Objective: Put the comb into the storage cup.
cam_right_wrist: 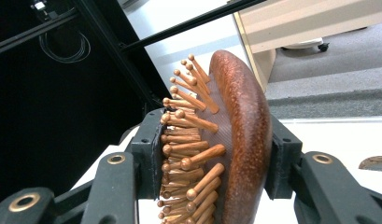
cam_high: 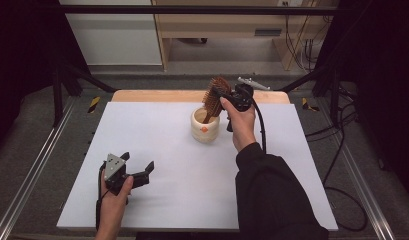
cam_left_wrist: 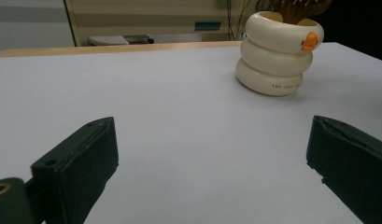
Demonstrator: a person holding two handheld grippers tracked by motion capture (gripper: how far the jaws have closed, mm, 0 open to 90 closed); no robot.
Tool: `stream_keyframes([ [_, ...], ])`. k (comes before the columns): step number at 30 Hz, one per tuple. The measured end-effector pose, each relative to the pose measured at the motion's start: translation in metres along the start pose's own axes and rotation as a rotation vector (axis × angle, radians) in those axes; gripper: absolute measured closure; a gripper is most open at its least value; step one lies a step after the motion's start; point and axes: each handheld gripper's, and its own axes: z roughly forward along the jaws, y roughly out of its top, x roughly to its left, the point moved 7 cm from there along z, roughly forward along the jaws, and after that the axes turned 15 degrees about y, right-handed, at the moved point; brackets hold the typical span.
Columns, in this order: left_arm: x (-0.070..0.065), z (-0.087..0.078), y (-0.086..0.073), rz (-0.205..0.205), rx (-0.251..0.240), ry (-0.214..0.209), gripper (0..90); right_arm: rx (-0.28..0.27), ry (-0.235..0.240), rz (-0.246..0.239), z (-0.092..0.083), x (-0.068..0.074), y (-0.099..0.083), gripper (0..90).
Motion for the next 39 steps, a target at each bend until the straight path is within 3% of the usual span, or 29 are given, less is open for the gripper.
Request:
stream_keyframes([
  [39,-0.002,0.0,-0.001,0.008,0.003,-0.004,2.5,-0.004,0.024,0.084,-0.004,-0.01,-0.004,48.1],
])
